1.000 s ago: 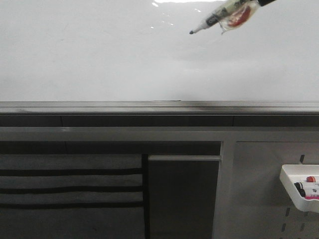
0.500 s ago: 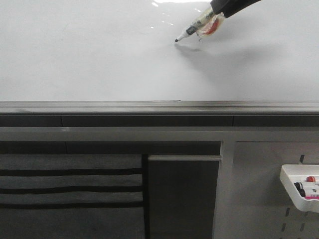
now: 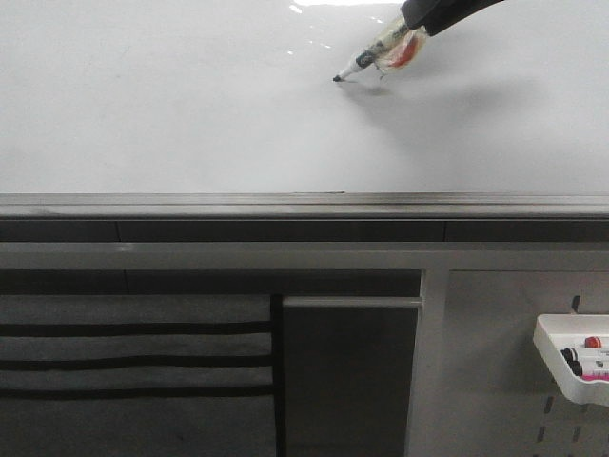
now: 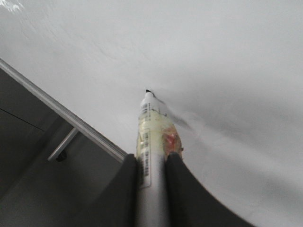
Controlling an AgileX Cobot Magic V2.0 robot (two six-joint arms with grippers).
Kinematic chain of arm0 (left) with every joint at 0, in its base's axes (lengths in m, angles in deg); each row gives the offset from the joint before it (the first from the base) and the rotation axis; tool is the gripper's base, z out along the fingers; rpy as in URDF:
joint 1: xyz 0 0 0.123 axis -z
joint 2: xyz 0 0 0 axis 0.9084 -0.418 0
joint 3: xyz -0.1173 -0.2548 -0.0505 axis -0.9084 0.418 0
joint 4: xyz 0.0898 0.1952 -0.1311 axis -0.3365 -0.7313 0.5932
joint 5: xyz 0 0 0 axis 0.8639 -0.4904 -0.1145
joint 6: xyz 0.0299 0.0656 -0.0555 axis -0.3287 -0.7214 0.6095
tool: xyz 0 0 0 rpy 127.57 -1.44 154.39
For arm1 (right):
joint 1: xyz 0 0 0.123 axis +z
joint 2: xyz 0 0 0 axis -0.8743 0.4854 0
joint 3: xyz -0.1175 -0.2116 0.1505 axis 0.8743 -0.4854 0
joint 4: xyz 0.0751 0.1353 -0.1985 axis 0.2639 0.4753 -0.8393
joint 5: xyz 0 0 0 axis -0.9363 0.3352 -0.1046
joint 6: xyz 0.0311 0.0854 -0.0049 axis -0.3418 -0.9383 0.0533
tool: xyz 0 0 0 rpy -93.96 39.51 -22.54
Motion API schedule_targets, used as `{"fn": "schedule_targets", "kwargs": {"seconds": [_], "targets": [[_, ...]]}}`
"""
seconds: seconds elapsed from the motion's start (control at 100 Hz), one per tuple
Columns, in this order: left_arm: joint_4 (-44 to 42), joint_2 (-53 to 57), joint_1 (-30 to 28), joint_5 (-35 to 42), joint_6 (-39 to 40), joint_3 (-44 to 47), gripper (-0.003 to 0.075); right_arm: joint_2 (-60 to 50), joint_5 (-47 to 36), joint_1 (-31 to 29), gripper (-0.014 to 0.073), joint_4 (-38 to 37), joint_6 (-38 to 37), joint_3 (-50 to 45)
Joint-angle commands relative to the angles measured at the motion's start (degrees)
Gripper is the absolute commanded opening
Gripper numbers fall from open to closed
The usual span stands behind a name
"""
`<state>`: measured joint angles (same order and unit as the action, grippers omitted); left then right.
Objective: Write number 3 on whiteboard
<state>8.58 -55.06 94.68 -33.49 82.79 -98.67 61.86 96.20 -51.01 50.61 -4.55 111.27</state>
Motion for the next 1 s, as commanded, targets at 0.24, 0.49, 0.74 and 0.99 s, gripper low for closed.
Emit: {"fn": "schedule_targets", "kwargs": {"seconds": [0.24, 0.49, 0.74, 0.99], "targets": [[0.50, 0.02, -0.07, 4.23, 0.72, -1.40, 0.0419, -2.09, -1.68, -1.54, -0.0039, 0.49, -0.35, -0.25], [0.22, 0.02, -0.07, 4.23, 0.72, -1.40, 0.0419, -0.81, -4.42, -0.66, -0.0039, -0.95, -0.48, -0.12], [0.14, 0.02, -0.07, 4.23, 0.72, -1.40, 0.0419, -1.50, -0.77, -1.24, -0.0039, -1.67, -0.48, -4.13], [0.14, 0.02, -0.07, 4.23, 0.72, -1.40, 0.0419, 0.21, -10.11, 3.91, -0.0039, -0.25, -0.48, -4.22]]}}
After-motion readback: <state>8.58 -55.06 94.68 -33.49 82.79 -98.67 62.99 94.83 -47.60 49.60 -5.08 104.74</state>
